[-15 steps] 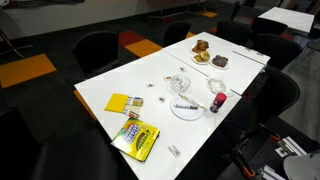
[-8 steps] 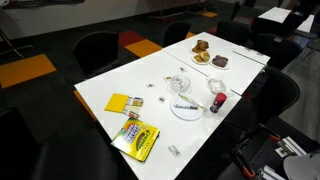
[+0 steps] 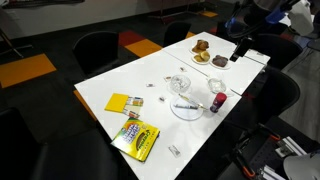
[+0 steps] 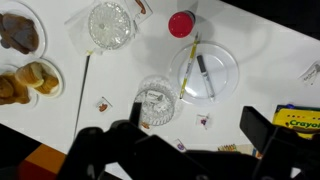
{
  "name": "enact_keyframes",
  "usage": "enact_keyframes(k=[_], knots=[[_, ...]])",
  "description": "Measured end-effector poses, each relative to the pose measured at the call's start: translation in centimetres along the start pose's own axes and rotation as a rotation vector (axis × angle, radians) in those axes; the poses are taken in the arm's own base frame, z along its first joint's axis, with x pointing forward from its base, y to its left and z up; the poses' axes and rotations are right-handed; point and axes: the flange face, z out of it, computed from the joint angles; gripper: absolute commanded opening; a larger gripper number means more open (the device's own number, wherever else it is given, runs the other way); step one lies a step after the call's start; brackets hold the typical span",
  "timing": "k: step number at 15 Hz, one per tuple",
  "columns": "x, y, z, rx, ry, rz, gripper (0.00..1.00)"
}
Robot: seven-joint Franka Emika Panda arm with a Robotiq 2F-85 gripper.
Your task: Pick up one pen and put it on the table
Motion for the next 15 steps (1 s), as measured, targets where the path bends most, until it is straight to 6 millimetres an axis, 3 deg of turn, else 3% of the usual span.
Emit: enact_keyframes(k=[8,12,15], knots=[[0.4,-0.1,-0.3,-0.006,0.034,-0.005,1.0],[3.5,-0.7,-1.2,-0.046,0.285,-0.059,1.0],[6.3,-2.2,-0.4,-0.026,0.46,-0.066,1.0]])
